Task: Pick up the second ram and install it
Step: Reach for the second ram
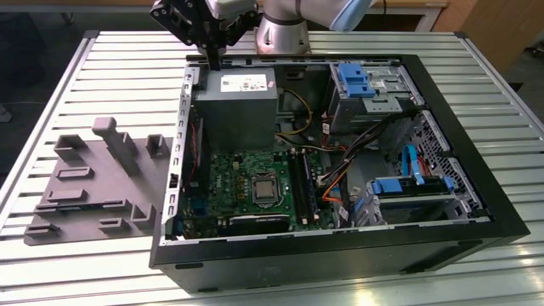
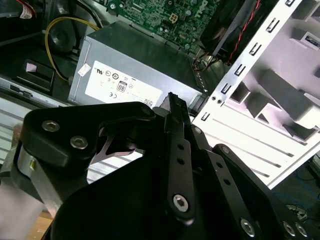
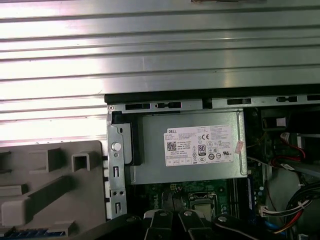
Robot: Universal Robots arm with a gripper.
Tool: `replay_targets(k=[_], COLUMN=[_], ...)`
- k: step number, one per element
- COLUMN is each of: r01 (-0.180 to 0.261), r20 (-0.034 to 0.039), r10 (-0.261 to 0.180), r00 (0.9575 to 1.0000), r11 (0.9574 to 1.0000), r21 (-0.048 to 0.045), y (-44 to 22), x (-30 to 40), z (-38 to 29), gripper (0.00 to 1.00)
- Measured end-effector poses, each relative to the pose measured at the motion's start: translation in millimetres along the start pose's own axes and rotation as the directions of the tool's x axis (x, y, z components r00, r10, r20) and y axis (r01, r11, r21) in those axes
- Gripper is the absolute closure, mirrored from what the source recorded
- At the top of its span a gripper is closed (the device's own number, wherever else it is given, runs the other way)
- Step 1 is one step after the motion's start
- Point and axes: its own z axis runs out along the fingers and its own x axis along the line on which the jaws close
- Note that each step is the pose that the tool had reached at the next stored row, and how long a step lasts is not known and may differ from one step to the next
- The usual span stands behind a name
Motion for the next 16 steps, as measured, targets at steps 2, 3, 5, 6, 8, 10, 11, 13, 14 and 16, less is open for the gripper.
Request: replay_targets(k=[2,3,5,6,8,10,11,13,14,16], r01=[0.000,0.000,0.000,0.000,0.000,0.000,0.000,0.000,0.000,0.000], r20=[0.0000,0.0000,0.0000,0.0000,0.0000,0.0000,0.0000,0.0000,0.0000,0.0000], r10=[0.000,0.000,0.000,0.000,0.000,0.000,0.000,0.000,0.000,0.000], r00=[1.0000,1.0000,1.0000,1.0000,1.0000,1.0000,1.0000,1.0000,1.0000,1.0000], r11=[1.0000,1.0000,1.0000,1.0000,1.0000,1.0000,1.0000,1.0000,1.0000,1.0000], r21=[0.0000,0.0000,0.0000,-0.0001,-0.0001,-0.0001,0.0000,-0.0001,-0.0001,0.0000], y=[-0.1,-0.1,-0.2,-0.2,-0.3,-0.4,-0.4,-0.5,-0.6,-0.7], x=[1.1,1.6,2.7,3.2,4.1,5.2,5.8,7.0,7.7,9.2], z=[0.0,-0.1,-0.1,-0.1,-0.1,-0.1,-0.2,-0.2,-0.2,-0.3], gripper=[0.89,0.89,0.89,0.89,0.89,0.89,0.89,0.89,0.89,0.89])
